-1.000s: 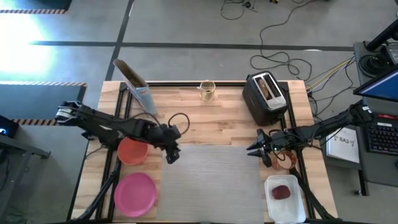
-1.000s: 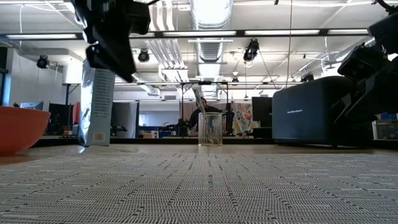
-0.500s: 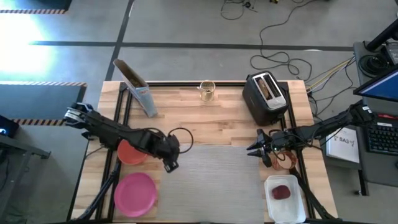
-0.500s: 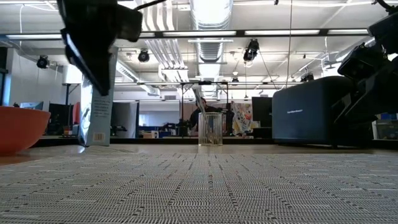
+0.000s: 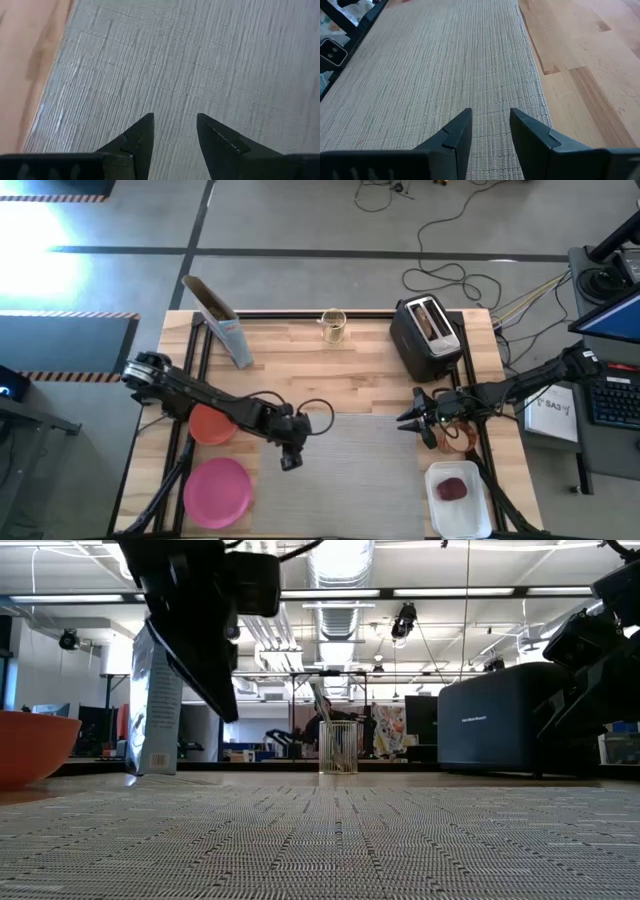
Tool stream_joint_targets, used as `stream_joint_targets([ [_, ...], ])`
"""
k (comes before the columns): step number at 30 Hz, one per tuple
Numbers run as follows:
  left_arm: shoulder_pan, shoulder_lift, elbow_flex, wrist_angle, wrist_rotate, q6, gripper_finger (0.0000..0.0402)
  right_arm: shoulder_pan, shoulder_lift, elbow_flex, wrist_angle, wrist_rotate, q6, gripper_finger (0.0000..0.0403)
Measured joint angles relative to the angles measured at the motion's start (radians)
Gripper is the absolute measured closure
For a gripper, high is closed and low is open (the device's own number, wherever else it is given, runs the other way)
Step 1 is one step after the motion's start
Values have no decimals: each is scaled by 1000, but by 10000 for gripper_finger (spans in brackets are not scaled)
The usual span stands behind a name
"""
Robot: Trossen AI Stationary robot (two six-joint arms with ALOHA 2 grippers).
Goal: Arrange a breakfast setting
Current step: Move the gray table mat to the center of the table
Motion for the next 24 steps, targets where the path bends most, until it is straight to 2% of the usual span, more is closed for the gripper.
stream_joint_targets([
  [9, 88, 99, 38, 11, 4, 177, 269, 0, 0, 0, 0, 0, 0, 280],
  [12, 109, 123, 38, 52, 49, 220, 269, 0, 0, 0, 0, 0, 0, 280],
  [24, 114, 211, 37, 81, 53, 375, 269, 0, 0, 0, 0, 0, 0, 280],
])
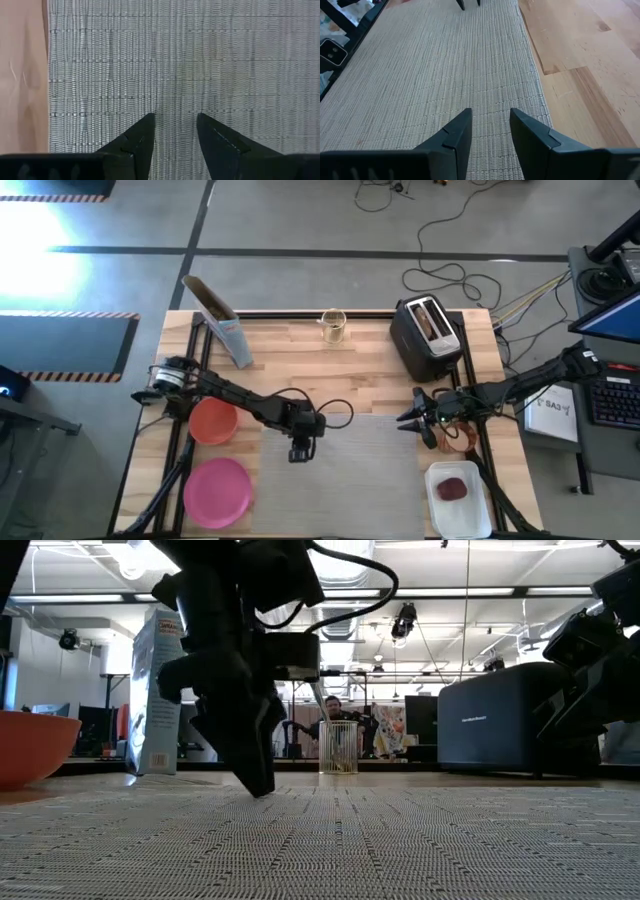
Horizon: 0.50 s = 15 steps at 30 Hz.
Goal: Arrange a breakfast setting
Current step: Move the gray table mat to the center of the table
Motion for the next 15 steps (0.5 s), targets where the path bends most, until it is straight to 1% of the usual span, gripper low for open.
stream_joint_targets([
  [6, 2, 24, 2, 30, -12, 48, 269, 0, 0, 0, 0, 0, 0, 280],
  [11, 11, 39, 3, 33, -41, 58, 269, 0, 0, 0, 0, 0, 0, 280],
  [15, 24, 49, 3, 33, -44, 71, 269, 0, 0, 0, 0, 0, 0, 280],
])
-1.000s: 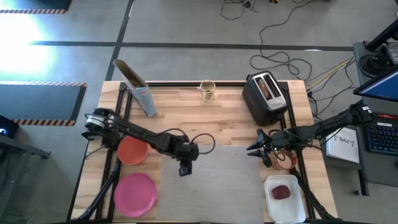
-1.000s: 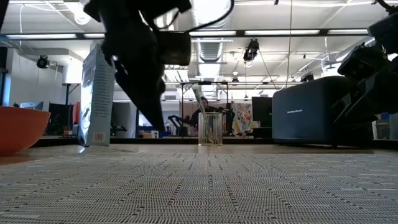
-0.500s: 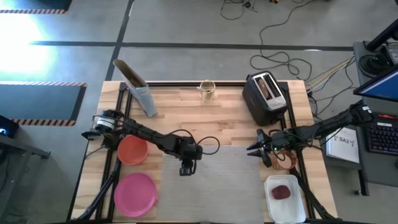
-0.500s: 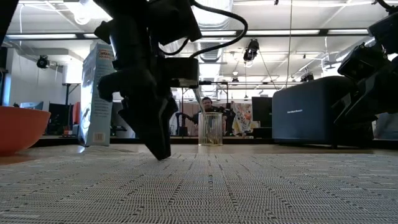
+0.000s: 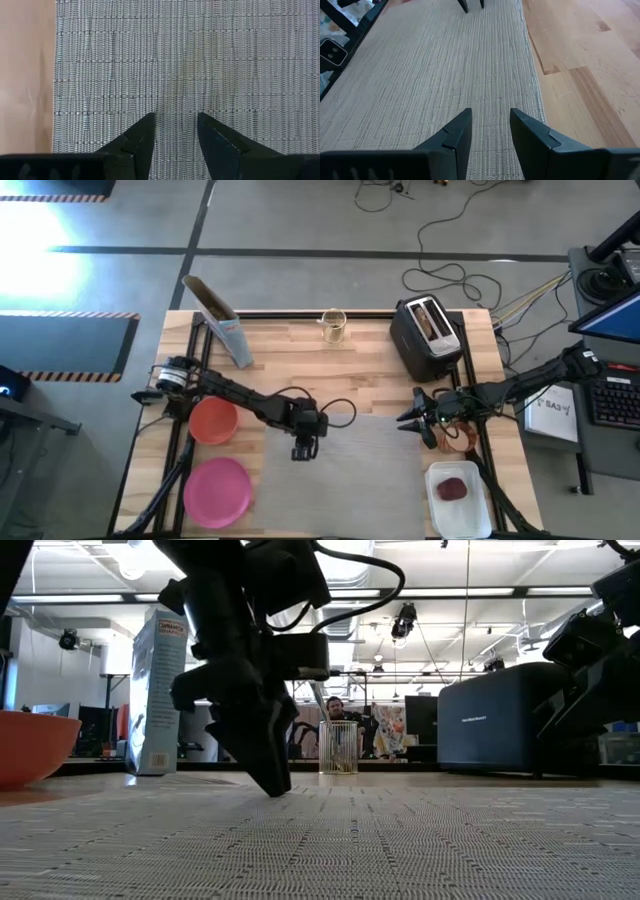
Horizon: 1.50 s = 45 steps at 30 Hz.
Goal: Arrange a breakfast setting
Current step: Move the gray table mat to the center of the table
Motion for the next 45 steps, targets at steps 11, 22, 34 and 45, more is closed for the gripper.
stream_joint_targets([
  [11, 103, 2, -26, -21, -3, 6, 269, 0, 0, 0, 0, 0, 0, 280],
  [22, 241, -3, -30, -71, -2, 95, 269, 0, 0, 0, 0, 0, 0, 280],
  [34, 315, -5, -30, -96, 0, 148, 269, 0, 0, 0, 0, 0, 0, 280],
  [45, 322, -40, -38, -128, 11, 156, 269, 0, 0, 0, 0, 0, 0, 280],
])
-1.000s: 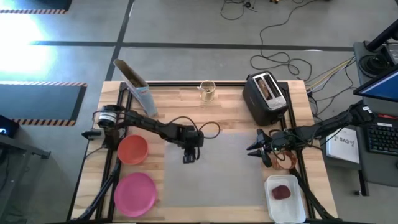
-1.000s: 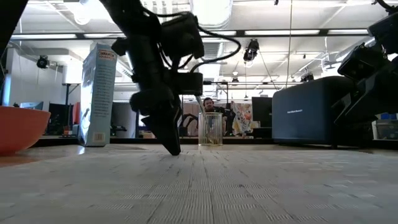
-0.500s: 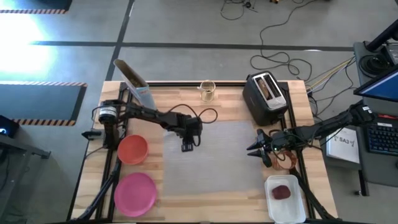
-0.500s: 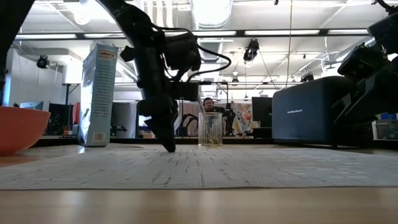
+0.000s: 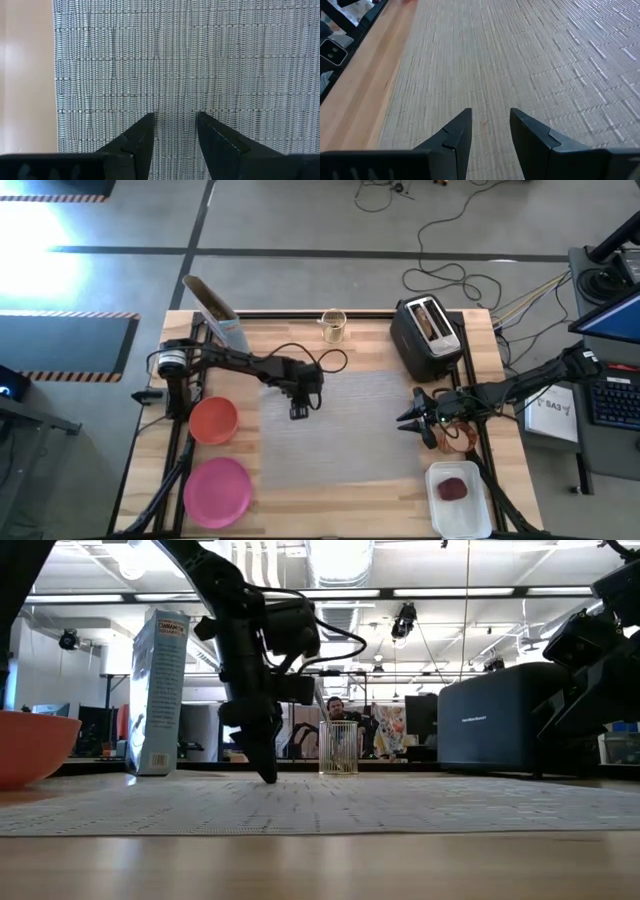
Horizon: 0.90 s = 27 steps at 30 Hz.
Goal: Arrange a breakfast setting
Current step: Move the gray table mat to the center of the table
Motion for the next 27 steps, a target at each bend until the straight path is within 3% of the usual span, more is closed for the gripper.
stream_joint_targets([
  [16, -2, -66, -7, -72, -13, 20, 269, 0, 0, 0, 0, 0, 0, 280],
  [27, -1, -66, -14, -40, -78, 239, 269, 0, 0, 0, 0, 0, 0, 280],
])
